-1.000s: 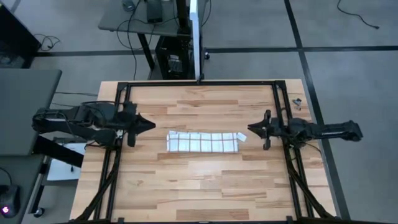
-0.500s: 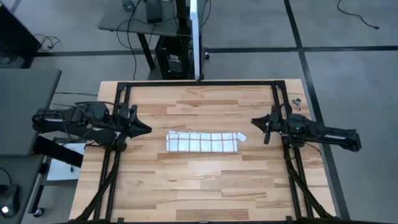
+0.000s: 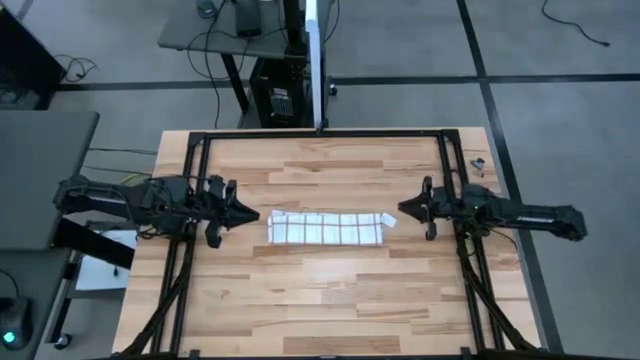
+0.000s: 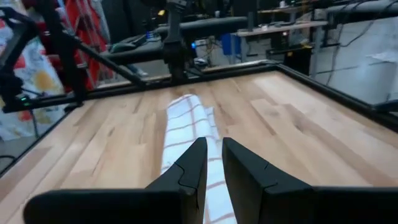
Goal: Roll towel
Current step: Return to Home Position
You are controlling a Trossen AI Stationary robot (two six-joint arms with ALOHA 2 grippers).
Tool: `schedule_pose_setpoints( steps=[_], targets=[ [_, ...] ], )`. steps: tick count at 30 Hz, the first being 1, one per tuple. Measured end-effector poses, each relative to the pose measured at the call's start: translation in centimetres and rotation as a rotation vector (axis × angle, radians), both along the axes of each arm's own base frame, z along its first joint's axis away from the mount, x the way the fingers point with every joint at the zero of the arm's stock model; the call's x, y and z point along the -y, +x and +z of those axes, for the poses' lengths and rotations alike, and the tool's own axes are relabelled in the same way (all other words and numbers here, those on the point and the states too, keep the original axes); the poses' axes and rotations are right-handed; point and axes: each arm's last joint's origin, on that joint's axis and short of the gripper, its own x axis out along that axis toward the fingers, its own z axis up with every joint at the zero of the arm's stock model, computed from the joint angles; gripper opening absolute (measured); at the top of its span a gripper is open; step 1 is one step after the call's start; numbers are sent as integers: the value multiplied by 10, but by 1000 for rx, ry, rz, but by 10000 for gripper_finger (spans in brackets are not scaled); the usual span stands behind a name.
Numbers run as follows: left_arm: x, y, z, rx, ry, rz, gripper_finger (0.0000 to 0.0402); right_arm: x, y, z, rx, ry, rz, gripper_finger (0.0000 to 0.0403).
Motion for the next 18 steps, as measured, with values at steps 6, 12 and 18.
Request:
schedule_pose_setpoints(
  steps=[6, 12, 18],
  targets=[
    [0, 0, 0, 5, 0, 0, 22, 0, 2, -3, -39, -2, -1, 45],
    [0, 0, 0, 4, 4, 0, 22, 1, 3, -5, -62, 6, -2, 45],
    [0, 0, 0, 5, 64, -2, 22, 1, 4, -7, -74, 45, -8, 45]
  ],
)
